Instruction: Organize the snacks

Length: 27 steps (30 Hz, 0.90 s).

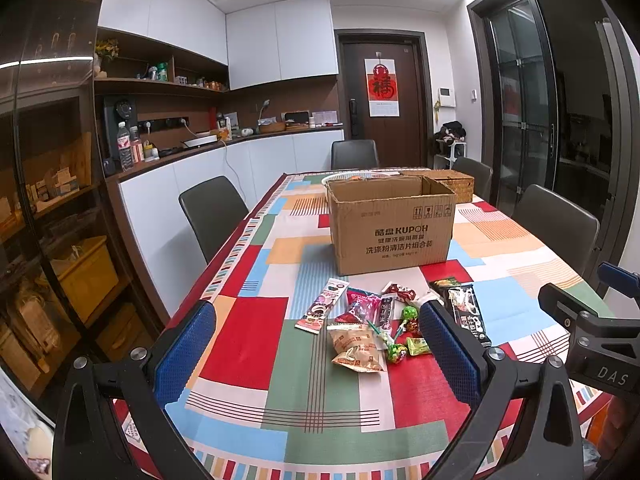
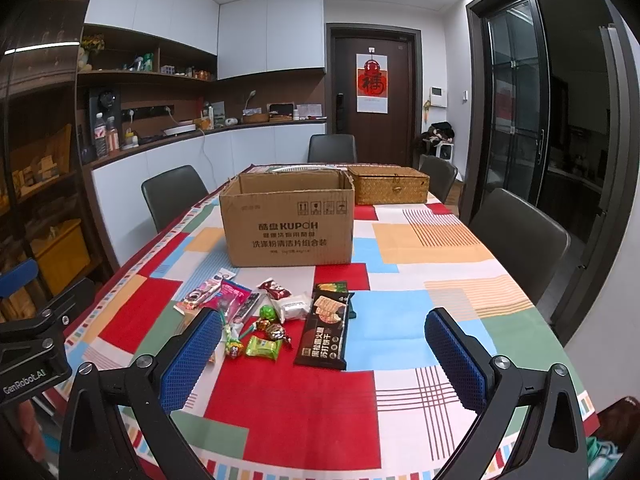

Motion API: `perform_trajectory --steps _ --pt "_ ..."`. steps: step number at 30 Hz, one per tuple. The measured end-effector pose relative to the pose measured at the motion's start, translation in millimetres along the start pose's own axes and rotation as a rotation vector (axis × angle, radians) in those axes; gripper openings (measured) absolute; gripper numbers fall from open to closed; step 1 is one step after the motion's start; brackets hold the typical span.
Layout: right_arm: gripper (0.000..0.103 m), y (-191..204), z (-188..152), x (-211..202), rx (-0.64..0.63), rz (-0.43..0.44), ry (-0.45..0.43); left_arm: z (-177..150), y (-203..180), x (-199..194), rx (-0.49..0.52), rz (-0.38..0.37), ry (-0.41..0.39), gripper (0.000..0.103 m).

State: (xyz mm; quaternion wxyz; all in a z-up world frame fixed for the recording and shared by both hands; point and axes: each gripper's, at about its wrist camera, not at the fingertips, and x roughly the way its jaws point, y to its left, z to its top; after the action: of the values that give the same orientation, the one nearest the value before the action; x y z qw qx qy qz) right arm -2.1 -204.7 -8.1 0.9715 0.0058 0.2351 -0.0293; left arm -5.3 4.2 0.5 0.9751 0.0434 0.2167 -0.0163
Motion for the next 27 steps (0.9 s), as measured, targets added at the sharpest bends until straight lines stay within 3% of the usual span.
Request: perform_trajectory --steps 27 --pt "0.103 1.5 -1.3 3.7 -0.014 0.015 0.010 -0.9 0.1 5.0 0.005 0.005 -0.001 0.103"
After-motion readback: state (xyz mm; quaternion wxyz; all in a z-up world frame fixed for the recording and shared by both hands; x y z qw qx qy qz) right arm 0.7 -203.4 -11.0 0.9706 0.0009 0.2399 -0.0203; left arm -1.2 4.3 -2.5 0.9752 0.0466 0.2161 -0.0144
